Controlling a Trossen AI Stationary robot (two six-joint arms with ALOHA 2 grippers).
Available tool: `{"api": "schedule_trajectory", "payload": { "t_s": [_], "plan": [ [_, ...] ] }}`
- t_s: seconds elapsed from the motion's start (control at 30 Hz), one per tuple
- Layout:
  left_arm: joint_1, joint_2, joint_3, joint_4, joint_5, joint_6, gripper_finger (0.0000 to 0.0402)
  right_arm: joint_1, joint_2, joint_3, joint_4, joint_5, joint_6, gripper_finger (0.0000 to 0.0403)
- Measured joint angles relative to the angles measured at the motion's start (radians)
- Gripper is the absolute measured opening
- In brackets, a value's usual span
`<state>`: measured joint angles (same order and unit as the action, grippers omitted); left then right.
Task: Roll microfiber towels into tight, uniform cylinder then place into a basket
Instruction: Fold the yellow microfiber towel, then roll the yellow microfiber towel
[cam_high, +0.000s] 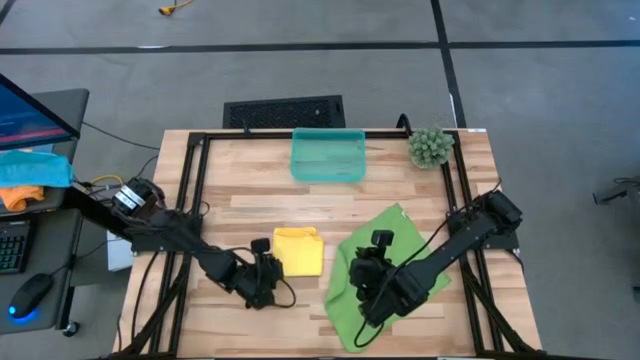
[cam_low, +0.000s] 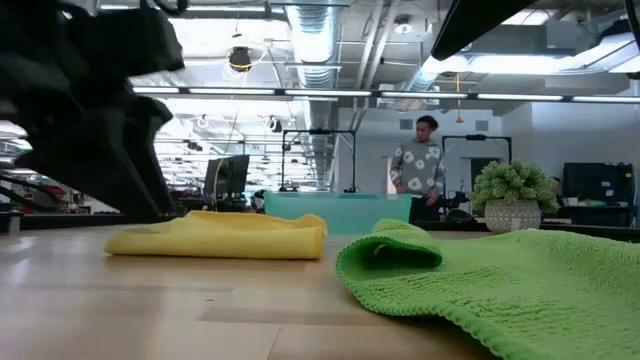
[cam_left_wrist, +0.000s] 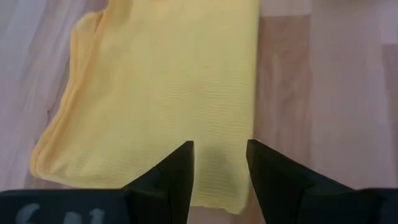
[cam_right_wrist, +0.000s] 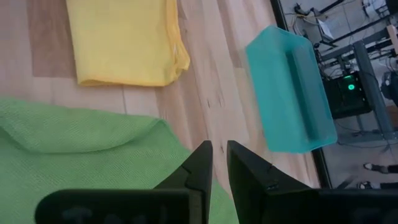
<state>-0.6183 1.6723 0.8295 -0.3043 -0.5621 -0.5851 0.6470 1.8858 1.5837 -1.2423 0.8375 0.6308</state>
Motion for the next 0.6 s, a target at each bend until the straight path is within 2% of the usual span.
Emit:
{"api": "schedule_trajectory", "payload": {
  "t_s": [0.37, 0.6],
  "plan": [
    [-0.110, -0.002, 0.181, -0.313, -0.074, -0.001, 0.0141, 0.066, 0.000, 0.000, 0.000, -0.002, 0.039, 0.0071],
    [-0.214, -0.003, 0.187, -0.309, -0.082, 0.041, 0.0141, 0.094, 0.000, 0.000, 0.090, -0.003, 0.042, 0.0071]
  ]
}}
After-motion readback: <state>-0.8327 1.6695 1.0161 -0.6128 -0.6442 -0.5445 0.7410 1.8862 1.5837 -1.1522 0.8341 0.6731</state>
